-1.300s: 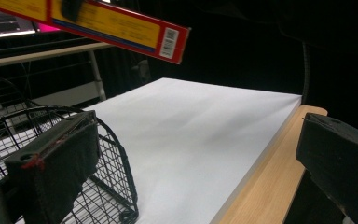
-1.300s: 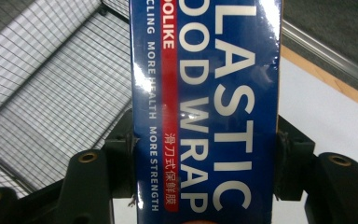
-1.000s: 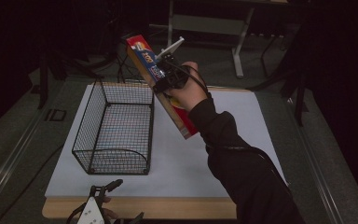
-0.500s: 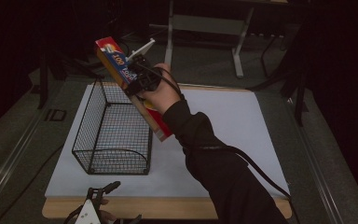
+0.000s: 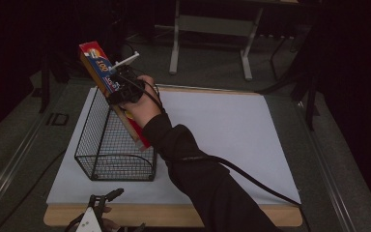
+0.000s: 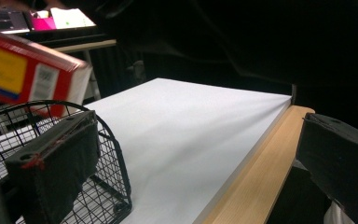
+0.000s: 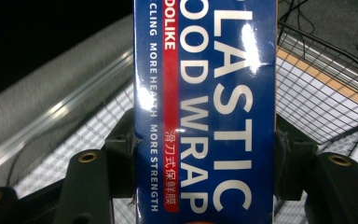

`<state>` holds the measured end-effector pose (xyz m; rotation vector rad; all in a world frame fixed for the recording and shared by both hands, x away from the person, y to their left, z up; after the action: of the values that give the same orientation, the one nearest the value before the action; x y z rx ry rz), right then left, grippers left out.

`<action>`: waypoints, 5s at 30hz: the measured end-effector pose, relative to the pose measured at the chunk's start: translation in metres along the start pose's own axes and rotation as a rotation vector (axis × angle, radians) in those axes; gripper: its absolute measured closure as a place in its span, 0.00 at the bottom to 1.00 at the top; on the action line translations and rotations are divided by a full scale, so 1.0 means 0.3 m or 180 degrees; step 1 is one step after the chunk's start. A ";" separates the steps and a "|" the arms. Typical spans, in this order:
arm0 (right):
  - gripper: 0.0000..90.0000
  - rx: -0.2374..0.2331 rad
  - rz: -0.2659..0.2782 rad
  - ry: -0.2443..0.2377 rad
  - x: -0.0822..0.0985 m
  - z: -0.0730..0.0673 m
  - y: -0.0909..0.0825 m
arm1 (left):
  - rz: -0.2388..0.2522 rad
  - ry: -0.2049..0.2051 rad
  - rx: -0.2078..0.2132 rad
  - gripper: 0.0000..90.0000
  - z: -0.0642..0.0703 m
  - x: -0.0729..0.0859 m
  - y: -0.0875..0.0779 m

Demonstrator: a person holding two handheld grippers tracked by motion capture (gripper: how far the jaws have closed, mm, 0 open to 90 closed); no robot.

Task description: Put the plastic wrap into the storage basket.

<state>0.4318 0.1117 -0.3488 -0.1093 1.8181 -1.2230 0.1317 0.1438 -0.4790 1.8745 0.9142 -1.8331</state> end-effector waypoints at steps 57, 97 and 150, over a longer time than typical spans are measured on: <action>0.44 0.0180 -0.0270 0.0472 0.193 0.030 0.287 | -0.0009 0.0018 0.0065 0.00 0.005 0.000 0.000; 0.26 -0.0072 -0.0488 0.0383 0.244 0.071 0.321 | -0.0043 0.0009 0.0073 0.00 0.001 0.003 0.008; 0.19 -0.0082 0.0261 0.0183 0.653 0.547 -0.212 | -0.0138 0.0049 0.0052 0.00 0.001 0.006 0.036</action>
<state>0.4113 -0.1351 -0.4379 -0.0142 1.8700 -1.1560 0.1387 0.1362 -0.4829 1.8953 0.9552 -1.8591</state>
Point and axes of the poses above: each handheld gripper's, and its own axes: y roughly forward along the jaws, x roughly out of its underside, z roughly to its right, the point moved 3 cm from there along y, roughly forward along the jaws, and after that the axes turned 4 degrees about -z, right-handed, at the moved point
